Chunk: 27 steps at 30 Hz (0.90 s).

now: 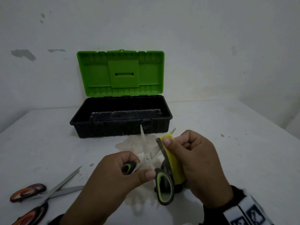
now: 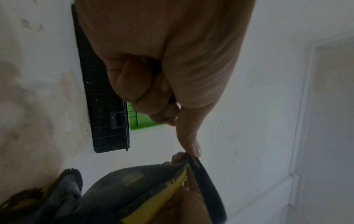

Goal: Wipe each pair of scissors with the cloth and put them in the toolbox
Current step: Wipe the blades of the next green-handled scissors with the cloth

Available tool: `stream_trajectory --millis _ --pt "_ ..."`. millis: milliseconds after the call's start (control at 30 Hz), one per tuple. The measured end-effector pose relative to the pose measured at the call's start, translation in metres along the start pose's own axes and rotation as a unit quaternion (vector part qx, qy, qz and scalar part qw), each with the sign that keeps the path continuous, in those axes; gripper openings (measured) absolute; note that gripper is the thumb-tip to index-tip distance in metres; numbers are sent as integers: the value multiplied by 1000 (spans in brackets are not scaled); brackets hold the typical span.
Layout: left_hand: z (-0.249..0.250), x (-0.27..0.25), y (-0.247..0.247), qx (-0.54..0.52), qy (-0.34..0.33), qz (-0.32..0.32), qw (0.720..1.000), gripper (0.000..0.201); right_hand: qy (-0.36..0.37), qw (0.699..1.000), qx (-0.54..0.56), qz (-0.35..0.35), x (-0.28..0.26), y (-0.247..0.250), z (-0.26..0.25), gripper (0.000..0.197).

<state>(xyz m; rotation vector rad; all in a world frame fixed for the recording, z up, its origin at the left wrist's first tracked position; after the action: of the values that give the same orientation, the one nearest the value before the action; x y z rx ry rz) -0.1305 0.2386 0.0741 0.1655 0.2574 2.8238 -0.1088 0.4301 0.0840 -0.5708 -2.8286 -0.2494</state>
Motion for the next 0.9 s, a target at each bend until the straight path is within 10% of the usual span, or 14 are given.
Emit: stream_trajectory --millis 900 --pt "32 -7 7 245 -102 143 953 40 -18 999 6 -34 -8 -23 8 24"
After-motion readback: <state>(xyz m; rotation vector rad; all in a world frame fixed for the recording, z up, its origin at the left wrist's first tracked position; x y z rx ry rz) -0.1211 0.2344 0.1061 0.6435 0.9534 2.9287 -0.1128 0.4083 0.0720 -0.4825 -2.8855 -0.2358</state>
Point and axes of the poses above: each hand's wrist, its own x-axis towards the middle knuckle, its own y-axis out of the back of the hand, z = x × y, the point moved 9 cm from there along x, towards the middle knuckle, and after that the axes turned 7 degrees about -x, right-handed, at the moved point
